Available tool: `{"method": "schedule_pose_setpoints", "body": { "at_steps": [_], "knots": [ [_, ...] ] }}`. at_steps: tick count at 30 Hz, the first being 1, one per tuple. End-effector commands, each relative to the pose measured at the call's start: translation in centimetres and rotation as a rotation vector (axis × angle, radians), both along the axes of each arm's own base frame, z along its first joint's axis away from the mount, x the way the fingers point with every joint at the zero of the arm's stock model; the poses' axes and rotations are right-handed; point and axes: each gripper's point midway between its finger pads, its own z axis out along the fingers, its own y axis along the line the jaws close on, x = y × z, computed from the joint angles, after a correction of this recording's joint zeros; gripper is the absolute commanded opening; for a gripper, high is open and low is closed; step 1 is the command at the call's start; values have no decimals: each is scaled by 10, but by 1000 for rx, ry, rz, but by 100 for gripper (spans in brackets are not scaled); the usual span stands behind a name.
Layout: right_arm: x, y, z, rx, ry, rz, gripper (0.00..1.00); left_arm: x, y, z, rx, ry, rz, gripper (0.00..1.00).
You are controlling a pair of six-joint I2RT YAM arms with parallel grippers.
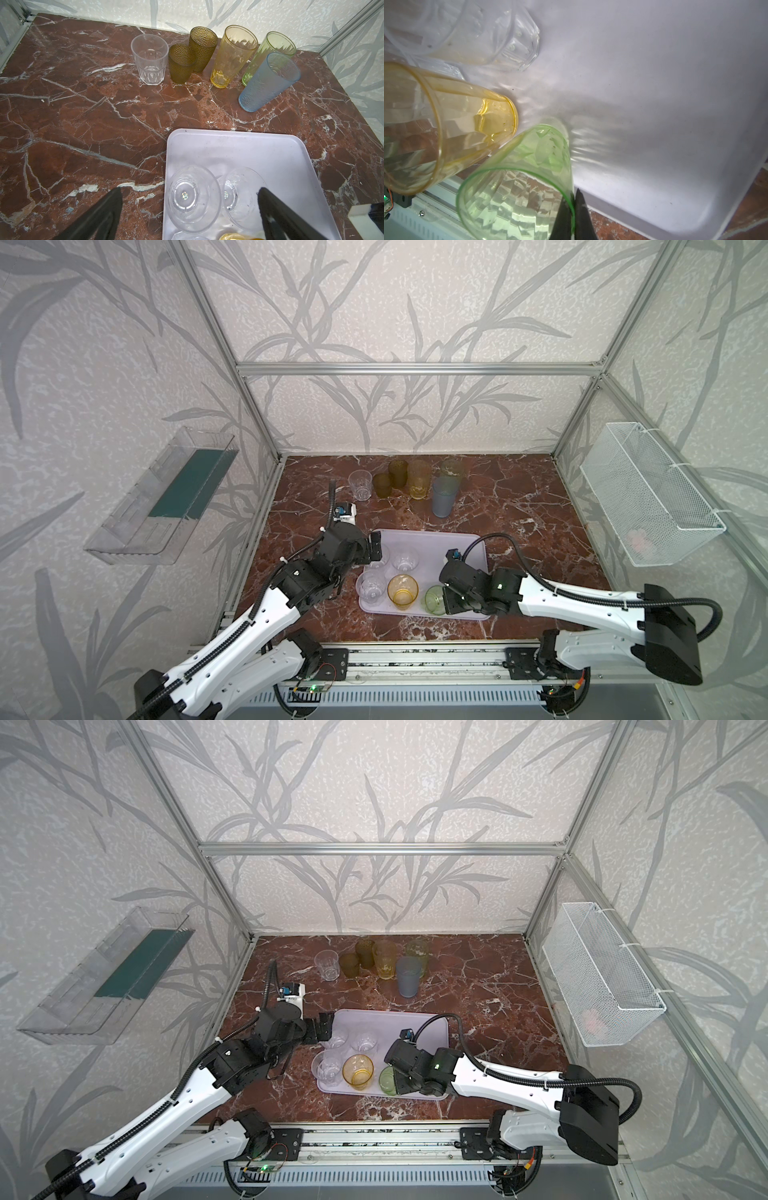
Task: Place the glasses into the tray
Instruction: 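Lower the green glass onto the tray and open the right gripper, then reach the left gripper to the clear glass beyond the tray while the right gripper withdraws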
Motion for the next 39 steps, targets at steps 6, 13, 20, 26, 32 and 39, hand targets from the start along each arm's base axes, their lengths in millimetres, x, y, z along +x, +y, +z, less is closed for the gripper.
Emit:
{"method": "schedule_pose_setpoints", "body": {
  "at_steps": [6, 13, 20, 26, 32, 39],
  "knots": [
    [4, 7, 5, -30, -11, 9, 12, -3, 8, 4, 16, -15, 7, 99],
    [7, 4, 17, -16, -37, -5, 63, -4, 8, 1, 19, -3, -1, 99],
    [7, -6, 40, 58, -90, -27, 83, -2, 8, -1, 16, 4, 5, 99],
    [7, -22, 83, 267, -233, -48, 99, 6, 11, -6, 23, 52, 41, 99],
    [6, -42, 100, 400, -311, -46, 99, 30, 26, -14, -5, 129, 117, 99],
    [-1, -44, 88, 398, -286, -20, 99, 75, 36, -8, -22, 133, 165, 98]
  ]
}}
